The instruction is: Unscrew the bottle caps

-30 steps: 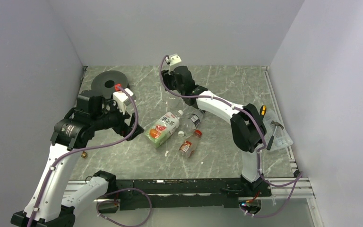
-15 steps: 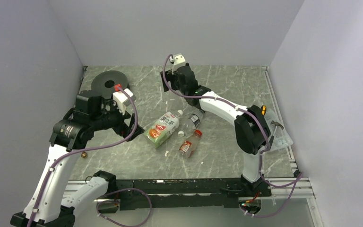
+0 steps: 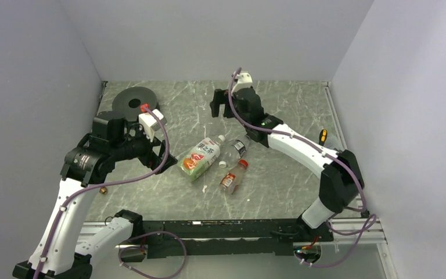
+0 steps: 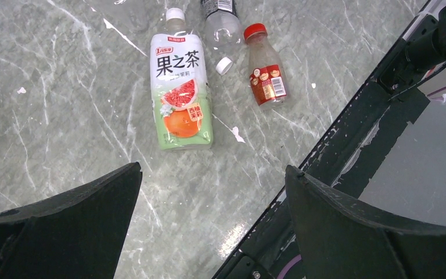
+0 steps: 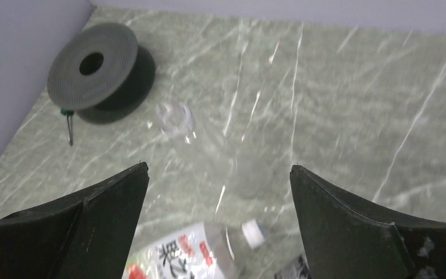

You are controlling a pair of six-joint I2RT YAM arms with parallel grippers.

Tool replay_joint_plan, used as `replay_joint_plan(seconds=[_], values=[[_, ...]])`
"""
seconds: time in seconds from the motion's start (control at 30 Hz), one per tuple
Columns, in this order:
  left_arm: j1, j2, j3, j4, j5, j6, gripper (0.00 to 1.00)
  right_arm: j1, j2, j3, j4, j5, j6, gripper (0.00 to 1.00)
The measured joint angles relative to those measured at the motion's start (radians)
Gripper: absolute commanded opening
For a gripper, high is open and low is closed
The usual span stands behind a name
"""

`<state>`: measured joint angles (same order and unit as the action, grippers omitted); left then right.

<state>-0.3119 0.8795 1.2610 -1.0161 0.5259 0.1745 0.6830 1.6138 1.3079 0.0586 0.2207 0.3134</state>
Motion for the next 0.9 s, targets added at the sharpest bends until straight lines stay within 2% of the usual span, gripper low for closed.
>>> replay_joint_plan(seconds=[0.2, 0.4, 0.6, 0.9], values=[[0.0, 0.0, 0.0, 0.0, 0.0, 0.003, 1.0, 0.0, -0.082, -0.19, -0.034, -0.056, 0.148, 0.93], [0.0, 0.001, 0.0, 0.0, 0.008, 0.005, 1.0, 0.0, -0.084, -0.289, -0.059, -0.111, 0.247, 0.92], [0.0, 0.001, 0.0, 0.0, 0.017, 0.005, 0.99, 0.011, -0.068, -0.279, -0.065, -0.142, 0.299, 0.9], [0.0, 0.002, 0.0, -0.004, 0.024, 0.018, 0.99, 0.044, 0.094, -0.153, -0.158, -0.147, 0.426, 0.9]])
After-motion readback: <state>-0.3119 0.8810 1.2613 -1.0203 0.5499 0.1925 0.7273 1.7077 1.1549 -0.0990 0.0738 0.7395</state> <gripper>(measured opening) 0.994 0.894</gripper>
